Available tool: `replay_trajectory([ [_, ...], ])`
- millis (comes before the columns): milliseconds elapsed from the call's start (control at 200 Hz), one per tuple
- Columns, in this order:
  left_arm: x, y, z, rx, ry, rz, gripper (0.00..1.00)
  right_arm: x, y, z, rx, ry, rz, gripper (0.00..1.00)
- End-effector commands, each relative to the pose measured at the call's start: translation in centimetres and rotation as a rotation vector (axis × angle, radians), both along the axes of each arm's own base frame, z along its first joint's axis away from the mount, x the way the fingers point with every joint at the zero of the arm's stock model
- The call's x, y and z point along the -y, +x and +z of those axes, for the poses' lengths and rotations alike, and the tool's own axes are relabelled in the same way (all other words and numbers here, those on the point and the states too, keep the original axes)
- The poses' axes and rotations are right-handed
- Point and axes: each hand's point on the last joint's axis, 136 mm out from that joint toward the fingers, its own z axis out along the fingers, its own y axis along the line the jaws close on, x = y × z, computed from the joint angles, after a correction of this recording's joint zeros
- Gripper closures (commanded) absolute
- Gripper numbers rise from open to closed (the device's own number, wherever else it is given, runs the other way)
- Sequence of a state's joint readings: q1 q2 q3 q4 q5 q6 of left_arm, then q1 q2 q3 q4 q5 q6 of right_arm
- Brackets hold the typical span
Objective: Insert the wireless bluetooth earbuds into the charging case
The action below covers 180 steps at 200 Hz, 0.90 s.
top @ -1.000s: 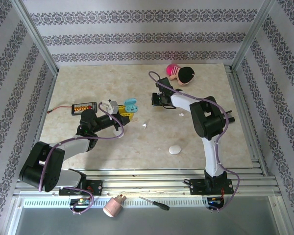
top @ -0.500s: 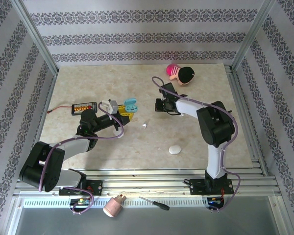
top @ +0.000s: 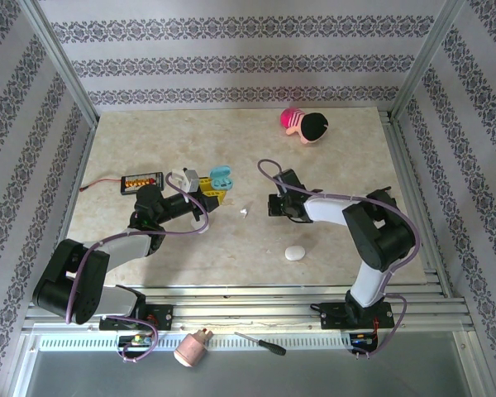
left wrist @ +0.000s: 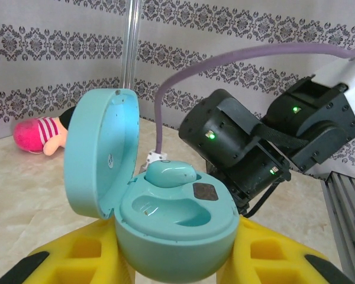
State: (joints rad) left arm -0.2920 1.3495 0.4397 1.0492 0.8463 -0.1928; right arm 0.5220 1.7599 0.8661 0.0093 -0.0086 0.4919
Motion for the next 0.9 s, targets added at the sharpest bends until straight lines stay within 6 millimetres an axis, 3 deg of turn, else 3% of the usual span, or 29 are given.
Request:
replay_trajectory([
  [0,-0.1,-0.3,1.8,0.058,-0.027,-0.017,0.72,0.1,-0.7,1.1,0.038,0.018,-0.036,0.87],
  [335,-0.2,-0.5,2.0,0.06,-0.026,-0.017,0.72,0.9,-3.4,2.7,0.032,0.038,-0.026,0.78],
  [435,-0.1,-0.6,1.9,0.057,-0.024,-0.018,0.72,0.5,-3.8,3.4,0.045,0.012,0.062,0.66],
  [590,-0.6,-0.6,2.0,0.064,-0.026,0.011,0.72,1.1,-4.4,4.2,0.047,-0.219,0.226,0.55],
  [894,-4.4,0.3,2.0,0.046,-0.024,0.154,0.73,2.3,-5.3,4.8,-0.064,-0.672,0.438,0.54],
])
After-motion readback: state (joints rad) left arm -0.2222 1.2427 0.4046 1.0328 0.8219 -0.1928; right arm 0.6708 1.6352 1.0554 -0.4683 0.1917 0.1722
